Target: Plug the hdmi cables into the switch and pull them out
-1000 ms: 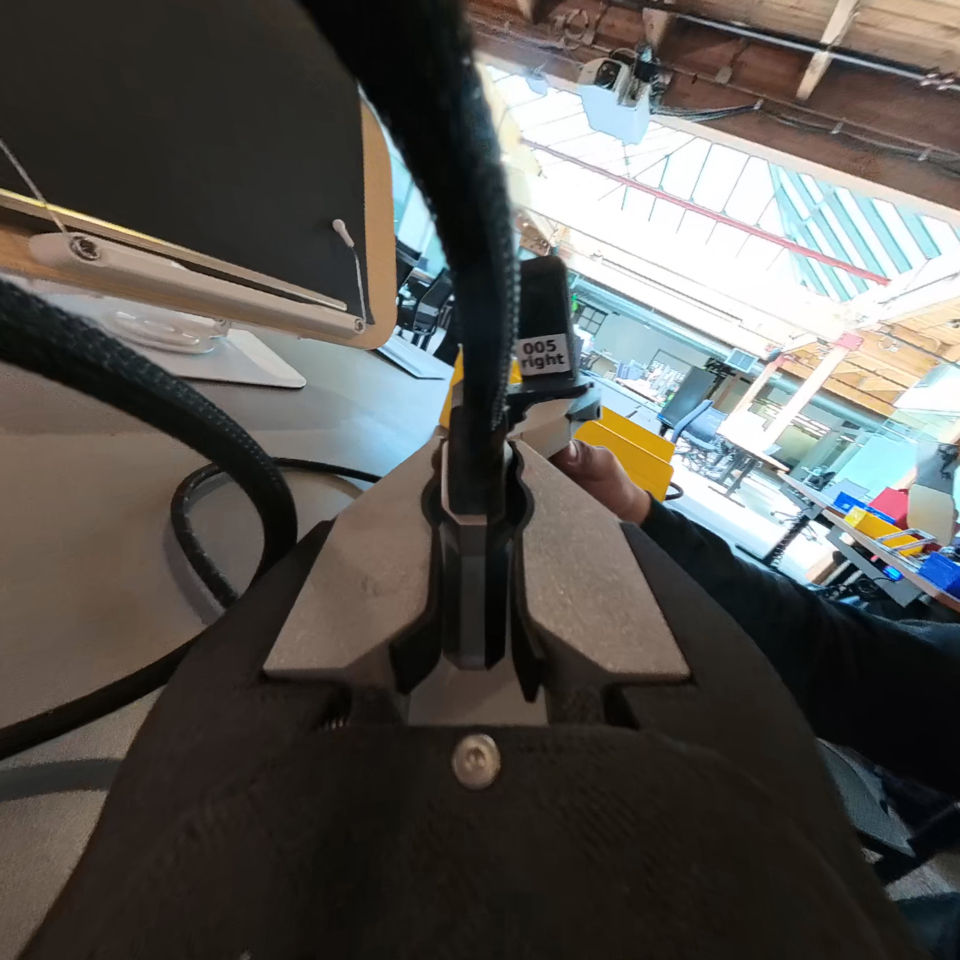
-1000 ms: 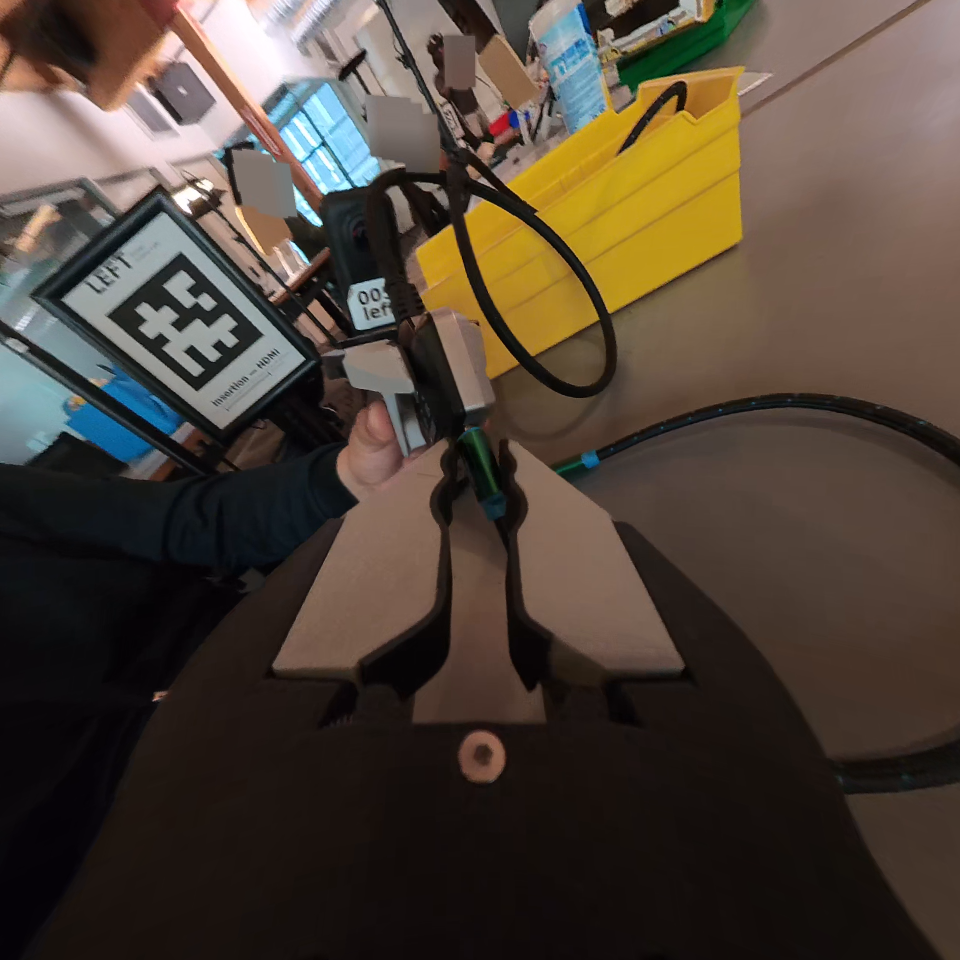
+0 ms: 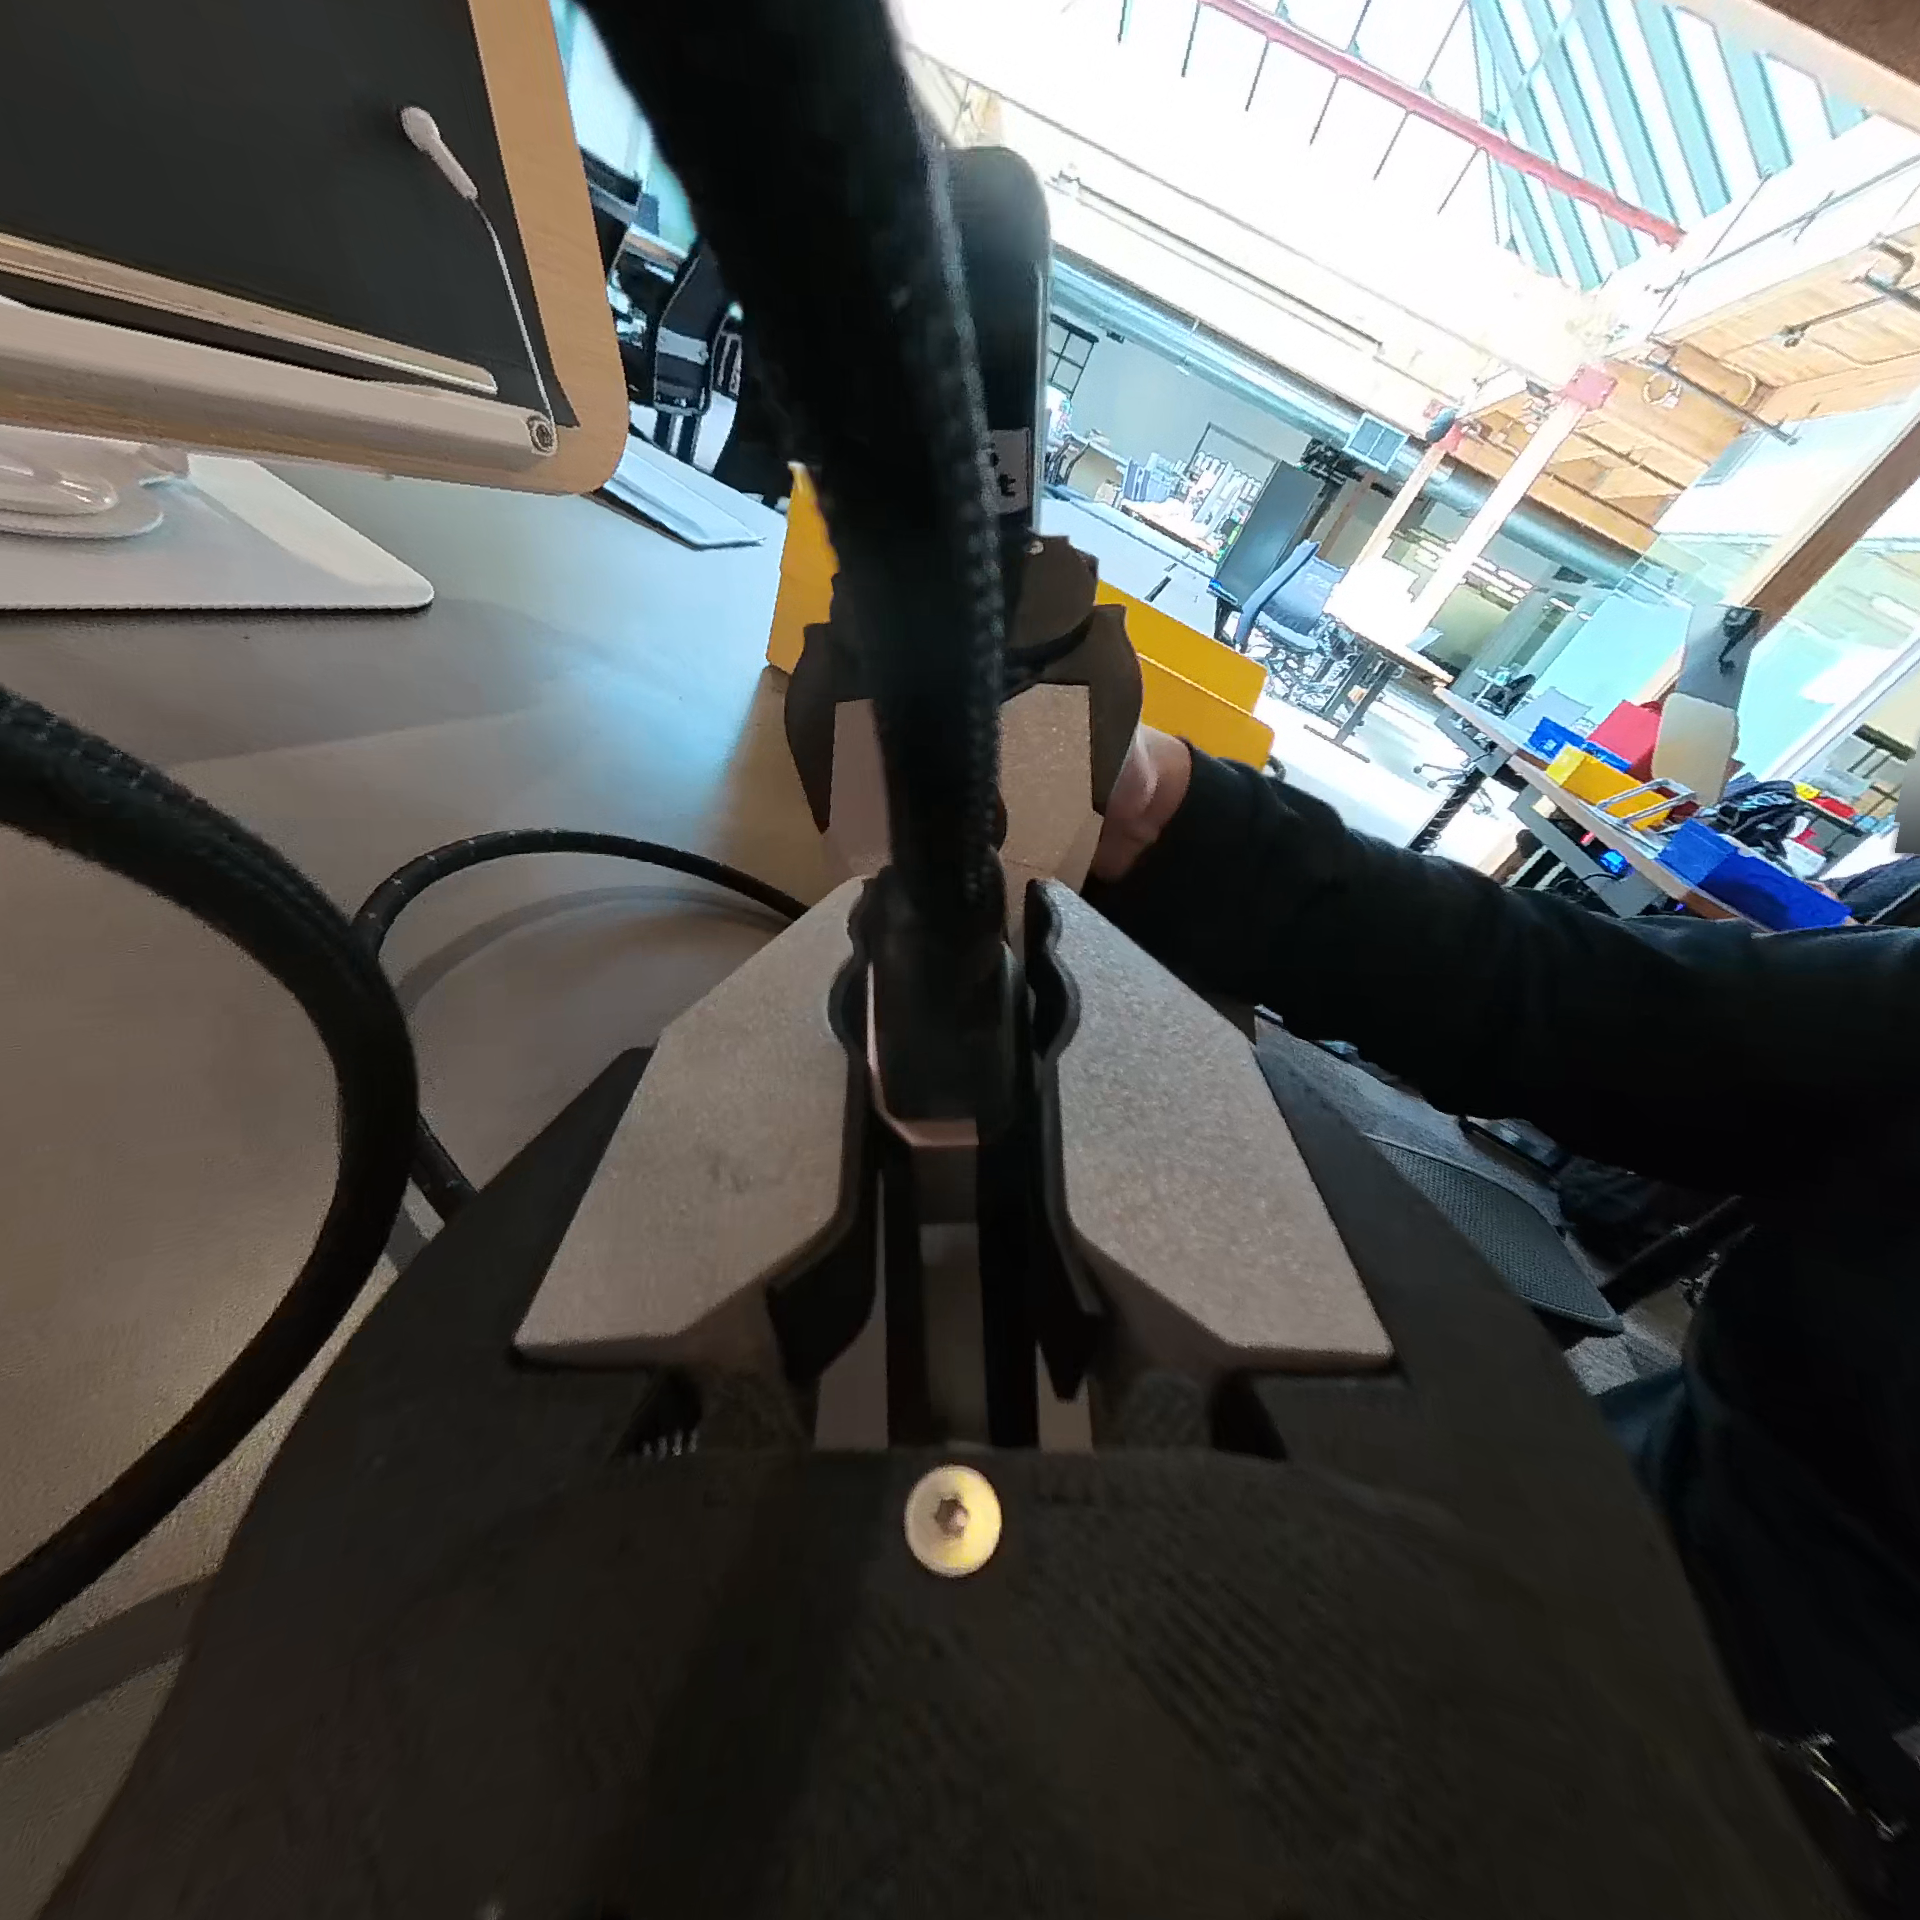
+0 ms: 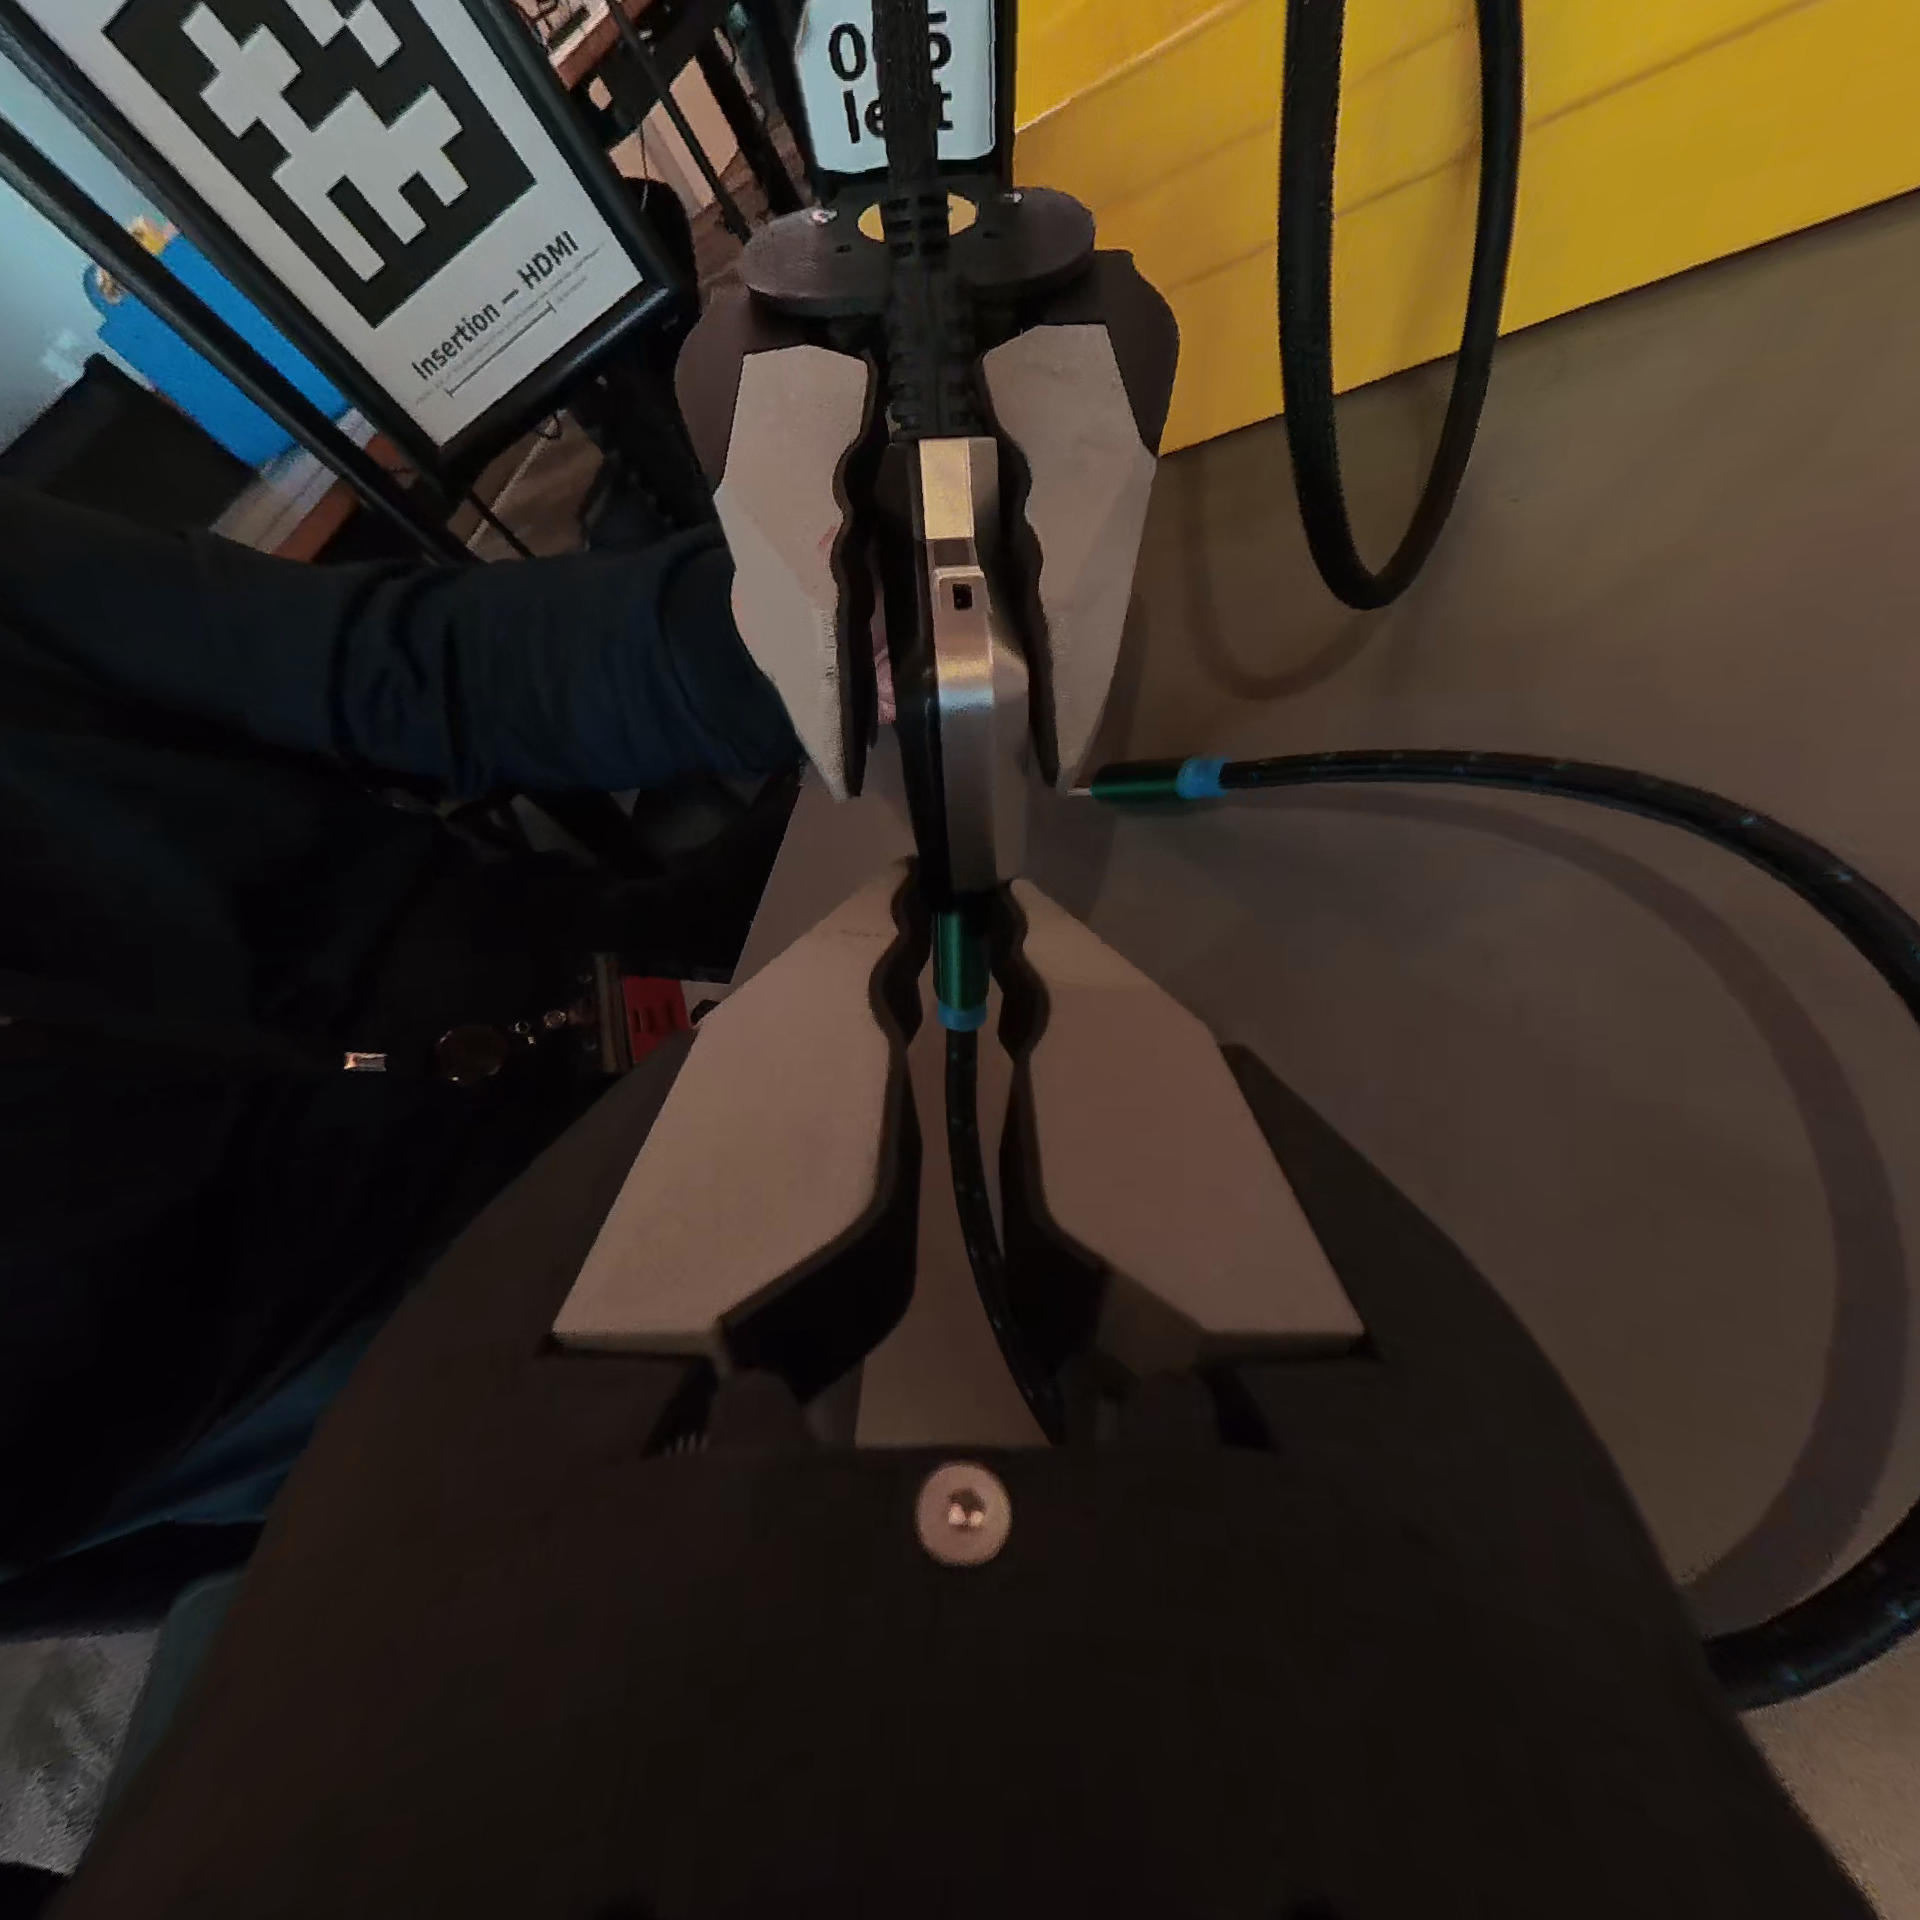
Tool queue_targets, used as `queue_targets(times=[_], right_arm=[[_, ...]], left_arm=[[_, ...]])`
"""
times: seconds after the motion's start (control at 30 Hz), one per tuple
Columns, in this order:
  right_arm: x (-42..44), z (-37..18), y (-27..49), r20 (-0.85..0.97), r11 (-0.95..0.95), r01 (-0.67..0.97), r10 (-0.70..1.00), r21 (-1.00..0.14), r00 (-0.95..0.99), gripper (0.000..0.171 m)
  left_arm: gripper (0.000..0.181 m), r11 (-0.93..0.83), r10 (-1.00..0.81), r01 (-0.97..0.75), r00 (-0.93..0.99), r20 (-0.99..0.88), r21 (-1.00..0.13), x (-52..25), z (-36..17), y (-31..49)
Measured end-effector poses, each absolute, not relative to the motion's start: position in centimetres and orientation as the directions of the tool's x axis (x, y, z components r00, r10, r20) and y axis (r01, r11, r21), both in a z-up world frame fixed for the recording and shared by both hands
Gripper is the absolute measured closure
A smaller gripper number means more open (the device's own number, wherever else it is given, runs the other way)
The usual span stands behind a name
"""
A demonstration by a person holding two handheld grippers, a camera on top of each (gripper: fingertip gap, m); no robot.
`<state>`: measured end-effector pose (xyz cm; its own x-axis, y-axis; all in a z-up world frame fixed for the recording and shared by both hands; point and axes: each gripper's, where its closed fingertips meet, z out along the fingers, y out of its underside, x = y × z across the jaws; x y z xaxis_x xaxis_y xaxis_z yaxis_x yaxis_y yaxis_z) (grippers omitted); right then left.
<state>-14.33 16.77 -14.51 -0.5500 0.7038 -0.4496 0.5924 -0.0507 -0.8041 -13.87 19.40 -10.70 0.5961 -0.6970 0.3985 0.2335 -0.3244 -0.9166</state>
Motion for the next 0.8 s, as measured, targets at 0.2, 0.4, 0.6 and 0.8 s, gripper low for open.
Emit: queue_targets(times=[0.2,0.4,0.6,0.8], right_arm=[[-14.9,-14.2,16.7,-0.417,-0.086,0.538,0.736,-0.839,-0.534,0.162],[-15.5,-15.3,13.6,-0.429,-0.018,0.565,0.670,-0.825,-0.606,0.155],[-15.5,-15.5,15.3,-0.294,0.057,0.514,0.764,-0.856,-0.574,0.166],[-14.5,-13.6,17.1,-0.306,-0.015,0.445,0.746,-0.895,-0.591,0.157]], left_arm=[[0.155,-0.290,-0.705,0.254,0.595,0.385,-0.923,-14.1,-10.2,19.2],[0.155,-0.273,-0.759,0.167,0.567,0.319,-0.947,-12.4,-10.4,18.4],[0.155,-0.276,-0.729,0.270,0.567,0.384,-0.922,-13.8,-9.7,18.9],[0.155,-0.264,-0.713,0.310,0.575,0.401,-0.913,-14.5,-9.4,19.0]])
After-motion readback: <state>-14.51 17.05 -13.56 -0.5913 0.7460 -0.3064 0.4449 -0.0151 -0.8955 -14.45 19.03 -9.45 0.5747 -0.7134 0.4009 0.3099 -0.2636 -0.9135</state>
